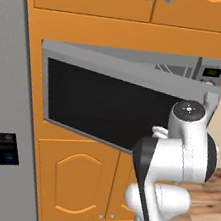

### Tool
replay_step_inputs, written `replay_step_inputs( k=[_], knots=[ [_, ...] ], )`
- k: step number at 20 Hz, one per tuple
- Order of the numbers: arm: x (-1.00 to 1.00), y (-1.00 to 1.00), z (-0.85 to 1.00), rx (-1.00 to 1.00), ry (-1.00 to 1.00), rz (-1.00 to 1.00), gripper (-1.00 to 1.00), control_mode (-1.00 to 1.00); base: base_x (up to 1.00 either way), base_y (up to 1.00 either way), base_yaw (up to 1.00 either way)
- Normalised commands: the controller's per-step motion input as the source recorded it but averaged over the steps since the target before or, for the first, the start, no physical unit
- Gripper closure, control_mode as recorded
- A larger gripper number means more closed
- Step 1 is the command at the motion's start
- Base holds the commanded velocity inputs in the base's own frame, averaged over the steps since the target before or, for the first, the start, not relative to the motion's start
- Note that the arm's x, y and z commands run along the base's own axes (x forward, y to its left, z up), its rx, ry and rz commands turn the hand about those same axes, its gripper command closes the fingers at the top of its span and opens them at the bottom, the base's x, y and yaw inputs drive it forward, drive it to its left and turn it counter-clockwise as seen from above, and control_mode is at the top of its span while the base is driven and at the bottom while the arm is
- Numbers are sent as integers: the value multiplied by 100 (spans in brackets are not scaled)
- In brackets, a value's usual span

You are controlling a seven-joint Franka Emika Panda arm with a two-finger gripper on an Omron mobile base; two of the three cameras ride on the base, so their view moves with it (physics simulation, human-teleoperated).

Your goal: Place the sponge inside the microwave to prepare for sanitizing.

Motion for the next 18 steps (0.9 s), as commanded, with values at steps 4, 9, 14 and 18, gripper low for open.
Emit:
replay_step_inputs(
  k=[4, 9, 14, 18],
  knots=[
    [-83, 88, -100, -11, -46, 2, 100, -100, 0, 0, 0],
    [-73, 99, -100, -17, -35, 4, 100, -100, 0, 0, 0],
    [-49, 99, -100, -11, -19, 0, 100, -100, 0, 0, 0],
    [-28, 100, -100, -12, -16, 0, 100, -100, 0, 0, 0]
  ],
)
